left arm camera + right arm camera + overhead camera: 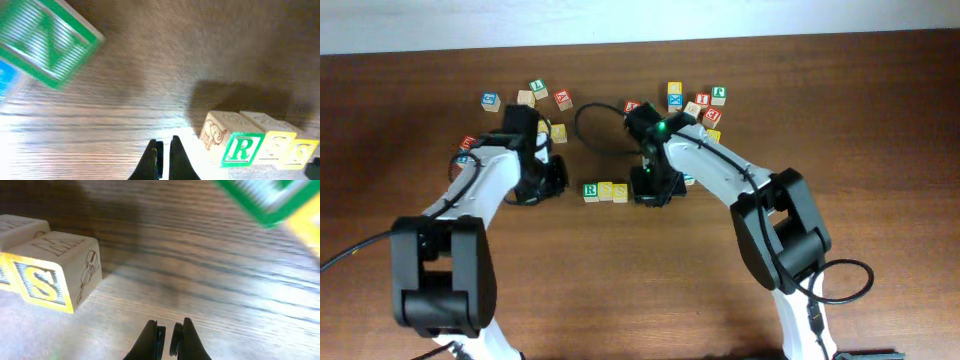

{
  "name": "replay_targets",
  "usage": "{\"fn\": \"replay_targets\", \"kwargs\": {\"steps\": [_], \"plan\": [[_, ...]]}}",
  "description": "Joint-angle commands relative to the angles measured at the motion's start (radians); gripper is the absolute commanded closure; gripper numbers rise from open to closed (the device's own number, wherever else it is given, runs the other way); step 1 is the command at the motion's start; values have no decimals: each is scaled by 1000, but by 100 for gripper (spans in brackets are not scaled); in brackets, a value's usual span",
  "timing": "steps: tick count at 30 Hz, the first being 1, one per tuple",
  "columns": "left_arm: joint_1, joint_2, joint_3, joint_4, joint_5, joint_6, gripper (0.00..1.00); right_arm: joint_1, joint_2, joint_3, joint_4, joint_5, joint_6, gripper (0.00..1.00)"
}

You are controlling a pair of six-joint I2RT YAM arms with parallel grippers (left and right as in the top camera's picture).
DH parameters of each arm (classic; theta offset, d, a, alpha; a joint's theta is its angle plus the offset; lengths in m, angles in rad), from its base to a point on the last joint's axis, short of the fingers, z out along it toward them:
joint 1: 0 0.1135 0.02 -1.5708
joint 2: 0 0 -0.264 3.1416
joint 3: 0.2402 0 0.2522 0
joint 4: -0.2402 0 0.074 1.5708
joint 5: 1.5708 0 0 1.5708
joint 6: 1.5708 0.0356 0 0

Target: Spell out RSS

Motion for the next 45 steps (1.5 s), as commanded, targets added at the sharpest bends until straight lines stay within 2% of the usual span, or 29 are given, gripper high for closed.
{"fn": "replay_targets", "kwargs": {"steps": [1,4,7,15,18,21,24,29,31,32,34,45], "plan": [[44,-95,34,-32,-27,67,100,-6,-52,83,-17,15,-58,96],[71,-136,34,-61,-58,61,100,-6,-52,149,-13,15,-59,96],[113,-145,34,-104,-119,-5,100,-5,-52,210,50,15,-58,96],[212,-144,34,-126,-114,-95,96,45,-16,212,230,16,-55,96],[235,-144,34,-132,-115,-103,95,60,7,212,251,16,-54,96],[256,-144,34,-136,-110,-114,100,74,32,212,260,18,-55,96],[282,-144,34,-141,-106,-146,97,87,48,212,256,62,-54,96],[323,-144,34,-152,-108,-154,77,98,97,212,253,72,-16,96],[329,-144,34,-161,-108,-154,64,100,101,212,253,73,-17,96],[329,-144,34,-163,-108,-154,51,100,101,212,253,73,-17,96],[329,-144,34,-169,-108,-154,1,101,101,212,251,72,-17,96],[329,-144,34,-173,-108,-154,1,102,101,191,260,72,-10,96]]}}
